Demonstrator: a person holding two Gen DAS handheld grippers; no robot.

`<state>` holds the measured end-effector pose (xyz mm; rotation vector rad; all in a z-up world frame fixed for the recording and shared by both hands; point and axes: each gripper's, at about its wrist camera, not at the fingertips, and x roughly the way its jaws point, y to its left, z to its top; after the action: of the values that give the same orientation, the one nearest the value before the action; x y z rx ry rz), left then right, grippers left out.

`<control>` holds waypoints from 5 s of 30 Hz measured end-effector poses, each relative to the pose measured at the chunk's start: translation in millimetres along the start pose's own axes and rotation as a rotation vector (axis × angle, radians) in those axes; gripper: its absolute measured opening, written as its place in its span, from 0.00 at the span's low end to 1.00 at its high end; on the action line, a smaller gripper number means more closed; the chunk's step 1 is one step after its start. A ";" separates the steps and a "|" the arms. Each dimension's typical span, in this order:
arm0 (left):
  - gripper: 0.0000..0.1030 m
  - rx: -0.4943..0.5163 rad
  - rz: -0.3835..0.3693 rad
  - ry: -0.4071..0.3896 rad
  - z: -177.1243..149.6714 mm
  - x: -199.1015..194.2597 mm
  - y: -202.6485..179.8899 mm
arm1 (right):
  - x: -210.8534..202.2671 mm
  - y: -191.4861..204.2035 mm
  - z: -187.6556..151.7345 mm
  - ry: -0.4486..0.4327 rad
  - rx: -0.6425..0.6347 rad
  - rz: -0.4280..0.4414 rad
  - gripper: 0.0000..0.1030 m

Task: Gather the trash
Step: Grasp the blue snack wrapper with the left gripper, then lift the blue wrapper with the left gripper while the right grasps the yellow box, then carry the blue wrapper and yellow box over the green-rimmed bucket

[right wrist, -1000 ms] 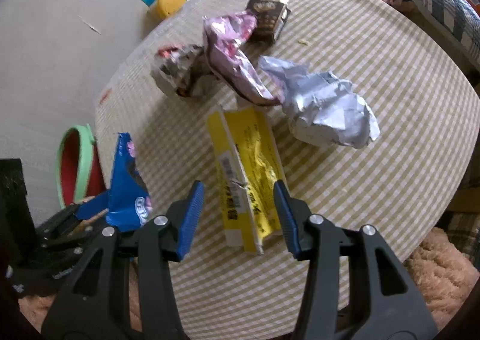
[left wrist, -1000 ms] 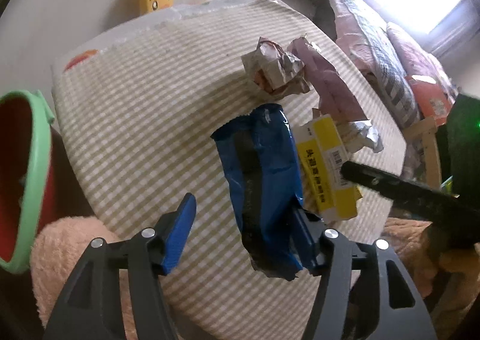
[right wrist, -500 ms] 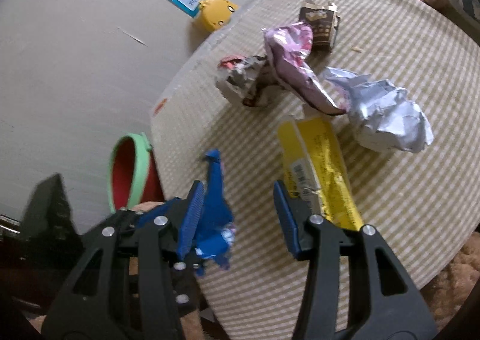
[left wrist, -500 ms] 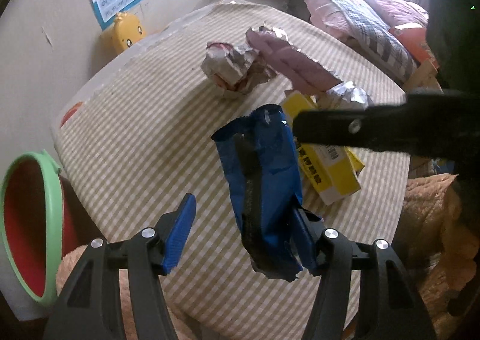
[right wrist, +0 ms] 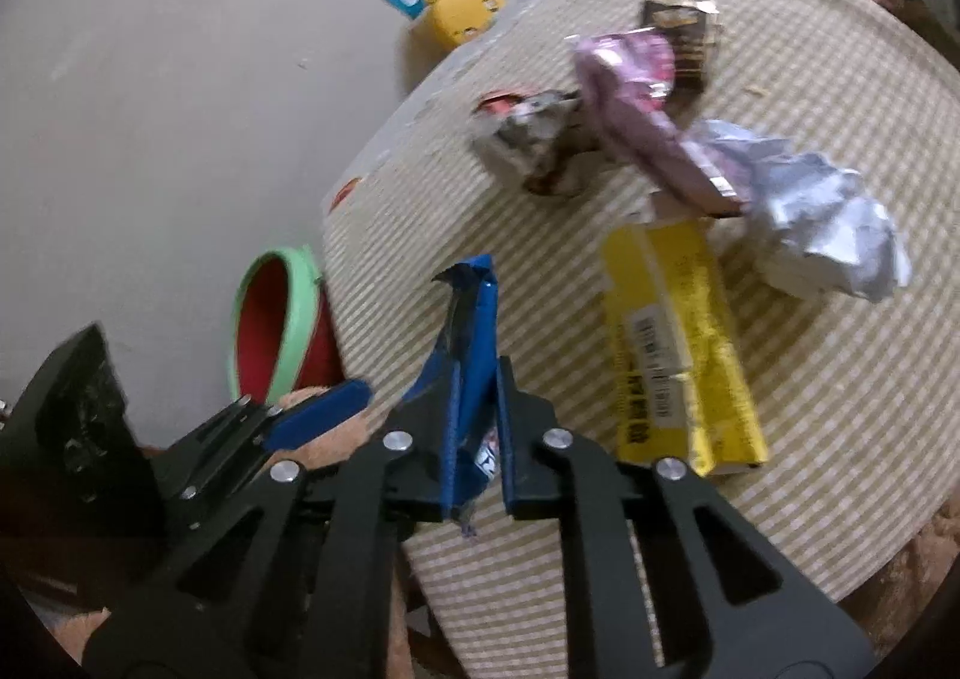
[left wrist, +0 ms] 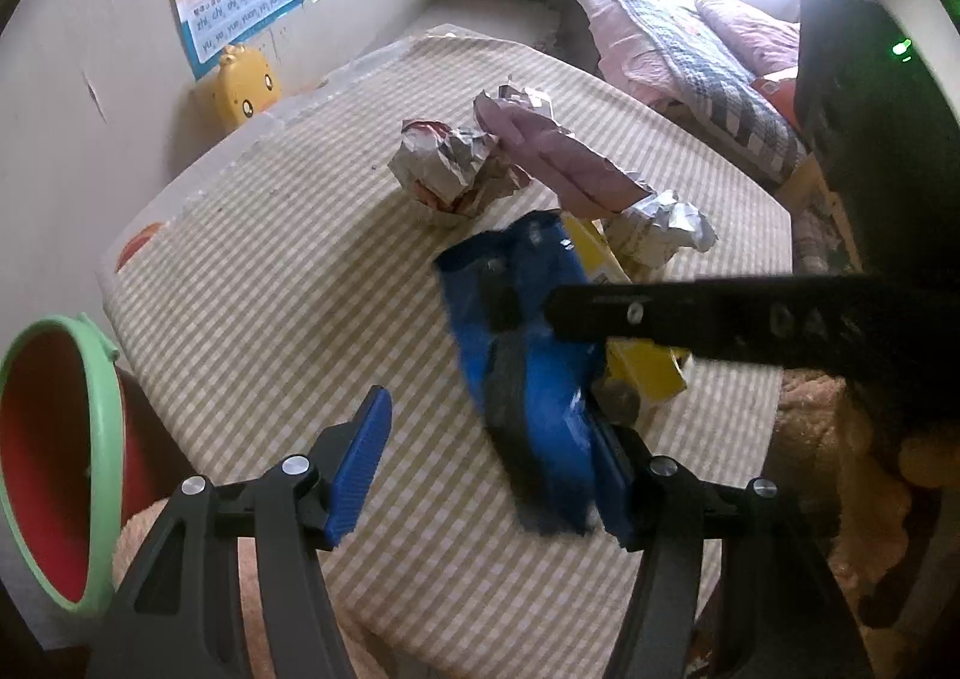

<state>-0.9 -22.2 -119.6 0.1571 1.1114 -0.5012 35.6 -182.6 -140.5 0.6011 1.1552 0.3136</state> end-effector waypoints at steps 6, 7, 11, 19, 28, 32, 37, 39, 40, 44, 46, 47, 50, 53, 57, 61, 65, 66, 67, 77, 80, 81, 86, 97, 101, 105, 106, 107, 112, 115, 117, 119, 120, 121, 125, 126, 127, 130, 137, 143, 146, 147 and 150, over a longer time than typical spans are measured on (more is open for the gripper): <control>0.66 -0.045 -0.012 0.031 -15.3 -3.0 18.8 | 0.7 -7.9 -2.3 0.009 0.028 -0.016 0.11; 0.66 -0.055 -0.009 0.033 -16.4 -2.9 22.0 | 0.5 -8.3 -2.7 0.012 0.032 -0.005 0.11; 0.66 -0.139 -0.009 0.033 -15.3 -4.3 40.6 | 1.0 -7.2 -4.7 0.024 0.015 -0.017 0.13; 0.67 -0.097 -0.038 0.017 -18.8 -19.3 40.5 | 2.5 -17.1 -3.6 0.022 0.050 -0.040 0.14; 0.67 -0.199 -0.017 0.035 -16.2 -9.5 54.0 | -20.2 -14.5 -0.1 -0.052 0.070 -0.018 0.51; 0.67 -0.227 -0.055 0.053 -3.2 7.7 39.1 | -35.6 -28.6 1.6 -0.089 0.134 -0.038 0.54; 0.72 -0.253 -0.055 0.121 9.3 47.3 11.5 | -45.5 -41.5 0.1 -0.096 0.184 -0.039 0.56; 0.72 -0.265 -0.074 0.168 9.1 63.1 1.6 | -46.6 -42.9 -1.0 -0.095 0.190 -0.042 0.58; 0.72 -0.258 -0.073 0.182 8.1 70.0 -4.3 | -47.8 -43.6 -0.7 -0.094 0.189 -0.041 0.58; 0.70 -0.207 -0.019 0.196 4.0 85.5 -14.6 | -47.3 -41.9 -0.9 -0.089 0.180 -0.037 0.59; 0.70 -0.249 -0.048 0.182 3.5 82.5 -9.5 | -46.2 -39.9 -0.7 -0.085 0.176 -0.035 0.59; 0.70 -0.260 -0.059 0.181 3.5 80.9 -7.6 | -45.4 -39.5 -0.8 -0.083 0.175 -0.035 0.59; 0.72 -0.295 -0.101 0.160 4.1 70.5 -0.5 | -43.4 -38.6 -1.1 -0.078 0.181 -0.037 0.59; 0.72 -0.320 -0.101 0.148 2.7 67.2 8.3 | -42.5 -38.2 -1.7 -0.076 0.182 -0.043 0.59; 0.72 -0.370 -0.100 0.186 4.3 80.0 19.0 | -40.0 -39.7 -2.5 -0.068 0.188 -0.050 0.59; 0.71 -0.294 -0.057 0.185 4.4 84.8 2.8 | -38.1 -41.9 -2.0 -0.063 0.194 -0.060 0.59; 0.34 -0.231 0.017 0.166 2.7 84.1 -5.5 | -35.6 -45.0 -1.4 -0.057 0.203 -0.071 0.59; 0.33 -0.233 0.012 0.166 3.7 83.3 -3.0 | -34.8 -45.6 -1.0 -0.055 0.203 -0.076 0.59; 0.31 -0.243 -0.001 0.166 3.6 82.5 -2.7 | -33.8 -45.5 -1.0 -0.053 0.201 -0.081 0.59; 0.19 -0.268 0.019 0.056 -5.4 39.7 24.8 | -16.5 -44.5 -2.0 -0.018 0.123 -0.235 0.59; 0.19 -0.242 0.069 -0.017 4.7 18.3 30.7 | -8.9 -41.3 -1.8 -0.001 0.094 -0.265 0.59; 0.19 -0.231 0.086 -0.042 7.1 11.3 30.4 | -6.2 -40.3 -2.0 0.006 0.085 -0.271 0.59; 0.19 -0.197 0.129 -0.122 23.5 -11.0 32.3 | 0.3 -39.9 -2.3 0.018 0.071 -0.291 0.59; 0.19 -0.222 0.141 -0.147 22.5 -26.7 38.2 | 17.1 -16.0 0.8 0.024 -0.026 -0.324 0.38; 0.19 -0.229 0.148 -0.175 19.6 -39.7 40.0 | 19.9 -14.6 -0.9 0.014 -0.037 -0.343 0.38; 0.19 -0.227 0.150 -0.215 15.7 -59.2 39.1 | 9.2 -14.4 -10.4 -0.002 -0.047 -0.365 0.35; 0.19 -0.223 0.152 -0.230 14.2 -65.1 38.4 | 6.2 -13.7 -12.7 -0.008 -0.053 -0.372 0.34; 0.19 -0.219 0.155 -0.247 12.4 -72.1 37.5 | 3.3 -11.4 -15.1 -0.016 -0.059 -0.378 0.34; 0.19 -0.219 0.159 -0.319 3.2 -100.7 39.5 | -12.0 4.9 -25.5 -0.059 -0.084 -0.386 0.34; 0.19 -0.221 0.161 -0.351 -1.4 -112.8 41.0 | -15.7 14.4 -32.9 -0.079 -0.099 -0.399 0.34; 0.19 -0.220 0.161 -0.369 -3.3 -119.2 42.3 | -17.2 15.1 -37.7 -0.081 -0.094 -0.404 0.34; 0.19 -0.217 0.162 -0.384 -5.9 -124.2 43.5 | -20.7 14.9 -42.6 -0.083 -0.082 -0.408 0.34; 0.19 -0.216 0.163 -0.390 -7.5 -126.3 44.1 | -22.8 15.4 -44.0 -0.086 -0.079 -0.413 0.34; 0.19 -0.217 0.163 -0.393 -8.1 -127.3 45.0 | -24.2 16.1 -44.5 -0.091 -0.079 -0.417 0.34; 0.19 -0.239 0.156 -0.393 -11.8 -127.7 53.8 | -33.0 20.4 -46.3 -0.121 -0.083 -0.431 0.34; 0.19 -0.246 0.154 -0.389 -12.3 -126.7 56.4 | -35.9 20.3 -47.2 -0.133 -0.079 -0.432 0.34; 0.19 -0.252 0.152 -0.383 -12.7 -124.9 58.9 | -37.4 19.6 -47.8 -0.138 -0.076 -0.432 0.34; 0.19 -0.259 0.150 -0.374 -13.9 -122.2 61.5 | -36.4 15.9 -51.6 -0.129 -0.062 -0.433 0.34; 0.19 -0.257 0.138 -0.351 -16.1 -112.9 62.5 | -37.7 14.0 -51.7 -0.135 -0.051 -0.420 0.34; 0.19 -0.261 0.150 -0.344 -19.9 -111.7 66.4 | -30.9 15.6 -58.1 -0.141 -0.043 -0.399 0.34; 0.19 -0.271 0.162 -0.332 -21.8 -108.8 69.9 | -25.5 12.6 -66.2 -0.125 -0.021 -0.376 0.34; 0.19 -0.272 0.164 -0.325 -21.3 -106.7 70.3 | -24.8 12.3 -67.8 -0.122 -0.016 -0.369 0.34; 0.19 -0.272 0.170 -0.307 -22.2 -100.4 71.9 | -27.4 15.5 -68.3 -0.131 -0.014 -0.351 0.34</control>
<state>-20.6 79.9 -49.4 -0.0620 0.8461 -0.2093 -36.7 -165.4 -129.1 0.3912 1.1073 -0.0180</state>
